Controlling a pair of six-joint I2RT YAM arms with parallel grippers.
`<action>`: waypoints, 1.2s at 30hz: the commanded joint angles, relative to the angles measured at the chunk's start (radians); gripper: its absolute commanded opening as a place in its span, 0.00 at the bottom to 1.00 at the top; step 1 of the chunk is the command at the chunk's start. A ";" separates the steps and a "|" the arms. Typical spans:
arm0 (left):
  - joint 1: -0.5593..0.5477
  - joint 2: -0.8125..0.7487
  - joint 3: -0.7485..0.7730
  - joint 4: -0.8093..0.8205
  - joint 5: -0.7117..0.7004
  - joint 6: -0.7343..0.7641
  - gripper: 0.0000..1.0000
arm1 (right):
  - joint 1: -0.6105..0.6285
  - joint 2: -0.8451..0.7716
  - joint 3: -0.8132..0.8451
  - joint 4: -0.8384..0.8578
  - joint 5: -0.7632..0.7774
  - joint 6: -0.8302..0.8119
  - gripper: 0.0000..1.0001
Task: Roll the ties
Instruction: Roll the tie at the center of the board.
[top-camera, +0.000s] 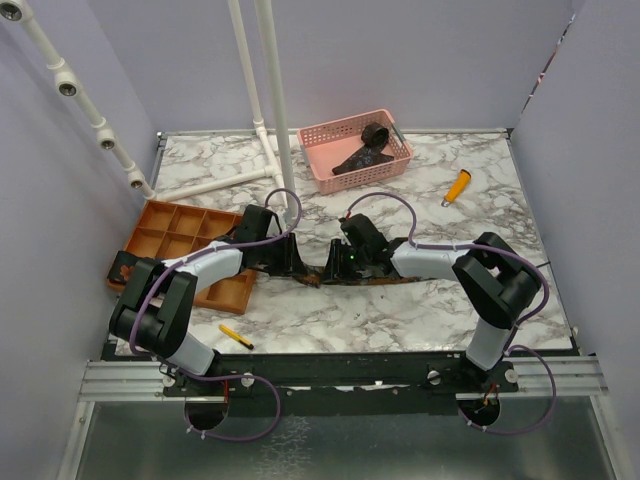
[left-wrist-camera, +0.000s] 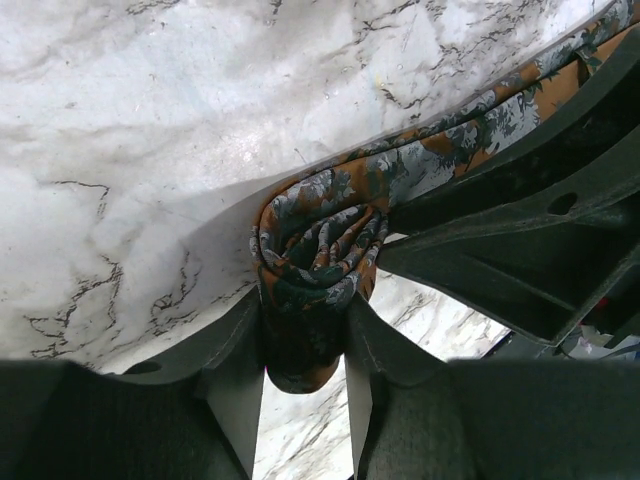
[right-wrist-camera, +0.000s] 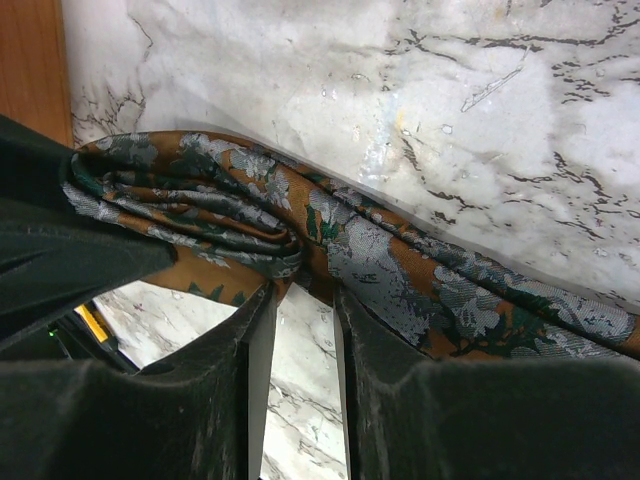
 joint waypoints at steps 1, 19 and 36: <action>-0.007 -0.004 0.020 0.026 0.035 0.018 0.28 | -0.005 0.016 -0.044 -0.070 0.039 -0.038 0.32; -0.047 0.006 0.011 0.026 0.019 0.021 0.44 | -0.006 0.033 -0.050 -0.071 0.050 -0.033 0.32; -0.153 -0.043 0.181 -0.380 -0.530 -0.011 0.00 | -0.006 -0.248 -0.207 -0.134 0.147 -0.006 0.34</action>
